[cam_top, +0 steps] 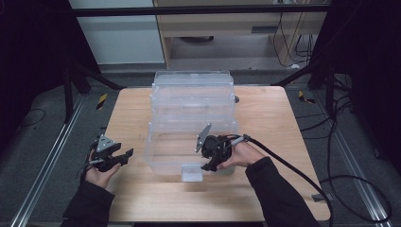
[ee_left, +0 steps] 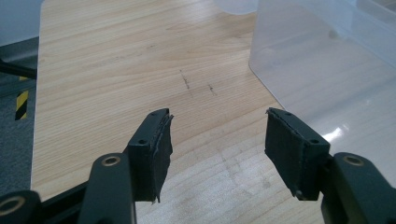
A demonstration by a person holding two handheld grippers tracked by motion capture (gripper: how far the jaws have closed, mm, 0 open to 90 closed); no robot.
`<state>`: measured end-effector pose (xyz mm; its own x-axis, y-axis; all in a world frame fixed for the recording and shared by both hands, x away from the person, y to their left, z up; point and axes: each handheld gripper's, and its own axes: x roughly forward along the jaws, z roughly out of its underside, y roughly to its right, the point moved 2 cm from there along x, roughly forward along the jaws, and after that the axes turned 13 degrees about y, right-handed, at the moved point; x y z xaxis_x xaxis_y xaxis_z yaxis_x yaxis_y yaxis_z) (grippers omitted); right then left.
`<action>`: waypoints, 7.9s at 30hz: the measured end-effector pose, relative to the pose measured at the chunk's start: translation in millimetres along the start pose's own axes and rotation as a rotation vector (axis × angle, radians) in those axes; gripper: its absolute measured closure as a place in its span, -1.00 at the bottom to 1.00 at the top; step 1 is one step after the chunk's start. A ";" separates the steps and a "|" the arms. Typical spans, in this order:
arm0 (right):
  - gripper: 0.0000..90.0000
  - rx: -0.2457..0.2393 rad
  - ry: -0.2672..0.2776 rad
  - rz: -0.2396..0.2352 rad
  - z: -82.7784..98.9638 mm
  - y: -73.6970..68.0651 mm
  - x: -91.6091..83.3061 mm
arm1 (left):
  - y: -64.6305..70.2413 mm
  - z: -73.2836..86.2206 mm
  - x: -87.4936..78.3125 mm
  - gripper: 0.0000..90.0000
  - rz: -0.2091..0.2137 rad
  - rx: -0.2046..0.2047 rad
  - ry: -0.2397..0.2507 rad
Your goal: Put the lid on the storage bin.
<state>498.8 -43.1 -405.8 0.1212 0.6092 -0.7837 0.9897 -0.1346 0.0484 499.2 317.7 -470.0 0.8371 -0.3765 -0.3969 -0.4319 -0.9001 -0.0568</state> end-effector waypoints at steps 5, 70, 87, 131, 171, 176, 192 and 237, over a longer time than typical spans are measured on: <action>0.25 -0.002 -0.015 -0.026 0.8 -1.5 6.4 | -0.1 -0.4 -0.2 -0.11 0.000 0.000 -0.006; 0.30 -0.038 -0.135 -0.105 -2.3 4.2 22.7 | 36.5 -151.6 7.0 -0.12 0.311 0.286 0.098; 0.29 -0.048 -0.134 -0.111 -2.0 3.8 23.0 | 51.3 -184.6 25.3 -0.09 0.413 0.442 0.037; 0.28 -0.072 -0.132 -0.102 -1.3 1.9 22.9 | 75.8 -218.0 73.8 -0.03 0.532 0.696 -0.093; 0.27 -0.079 -0.130 -0.095 -1.1 1.6 23.2 | 89.9 -214.8 114.3 0.40 0.511 0.869 -0.188; 0.27 -0.071 -0.131 -0.090 -1.0 1.2 23.2 | 91.3 -214.0 116.4 0.52 0.497 0.888 -0.186; 0.26 -0.060 -0.126 -0.078 -0.9 0.5 23.0 | 95.3 -211.5 119.6 0.69 0.460 0.939 -0.209; 0.23 -0.050 -0.125 -0.021 -1.2 -6.7 23.5 | 113.7 -212.8 76.0 0.93 0.529 0.976 -0.200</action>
<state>495.1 -27.0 -423.8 0.0933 0.5085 -0.8560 0.9949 -0.0817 0.0600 585.2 140.2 -311.7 0.4402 -0.5391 -0.7181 -0.8675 -0.0488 -0.4951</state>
